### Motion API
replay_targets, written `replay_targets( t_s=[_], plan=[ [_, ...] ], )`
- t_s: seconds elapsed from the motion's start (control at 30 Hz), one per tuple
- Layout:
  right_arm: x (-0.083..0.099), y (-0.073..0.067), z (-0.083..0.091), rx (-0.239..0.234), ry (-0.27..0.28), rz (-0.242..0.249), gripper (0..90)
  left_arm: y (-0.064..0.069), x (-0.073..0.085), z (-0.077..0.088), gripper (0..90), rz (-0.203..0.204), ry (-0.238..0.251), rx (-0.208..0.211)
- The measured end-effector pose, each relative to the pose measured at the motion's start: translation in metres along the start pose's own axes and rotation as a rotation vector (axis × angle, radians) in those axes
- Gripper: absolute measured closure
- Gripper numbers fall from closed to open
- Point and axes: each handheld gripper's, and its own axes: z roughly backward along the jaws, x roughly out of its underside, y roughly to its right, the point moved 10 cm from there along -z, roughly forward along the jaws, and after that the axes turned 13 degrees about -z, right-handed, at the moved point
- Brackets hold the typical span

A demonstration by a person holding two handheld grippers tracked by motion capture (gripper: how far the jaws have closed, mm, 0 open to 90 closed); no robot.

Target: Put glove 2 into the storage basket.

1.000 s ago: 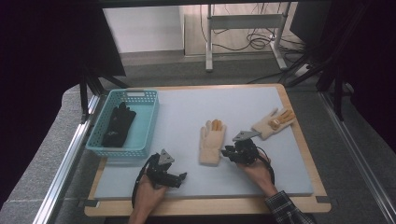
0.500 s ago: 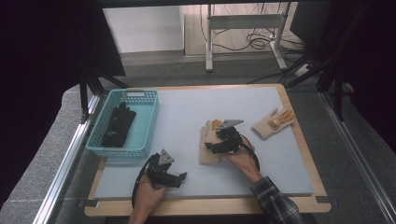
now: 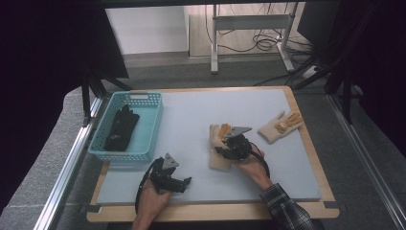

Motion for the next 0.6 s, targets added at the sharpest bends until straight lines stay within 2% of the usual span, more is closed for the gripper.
replay_targets(
  t_s=[0.03,0.07,0.17,0.2,0.27,0.3,0.37,0.4,0.47,0.6],
  plan=[
    [0.003,-0.007,0.010,0.008,0.003,0.026,61.9,0.000,0.000,0.000,3.7,-0.001,-0.001,0.000],
    [0.003,-0.007,0.010,0.008,0.003,0.026,61.9,0.000,0.000,0.000,3.7,-0.001,-0.001,0.000],
    [0.011,-0.022,0.025,-0.022,0.010,0.023,61.6,0.000,0.000,0.000,3.7,-0.002,0.000,-0.001],
    [0.020,-0.030,0.031,-0.029,0.004,0.031,60.5,0.000,0.000,0.000,3.6,0.000,0.000,0.000],
    [0.025,-0.033,0.032,-0.038,-0.002,0.029,59.1,0.000,0.000,0.000,3.6,0.002,0.001,0.000],
    [0.036,-0.039,0.031,-0.060,-0.026,0.020,50.2,0.000,0.000,0.000,3.6,0.000,0.000,0.000],
    [0.043,-0.040,0.028,-0.063,-0.040,0.018,40.1,0.000,0.000,0.000,3.6,0.000,0.000,0.000],
    [0.043,-0.040,0.028,-0.063,-0.040,0.018,40.1,0.000,0.000,0.000,3.6,0.000,0.000,0.000],
    [0.041,-0.037,0.029,-0.076,-0.026,0.003,30.3,0.000,0.000,0.000,3.6,0.000,0.000,-0.001],
    [0.033,-0.025,0.038,-0.083,0.006,-0.044,27.1,0.000,0.000,0.000,3.6,0.000,0.000,0.000]
  ],
)
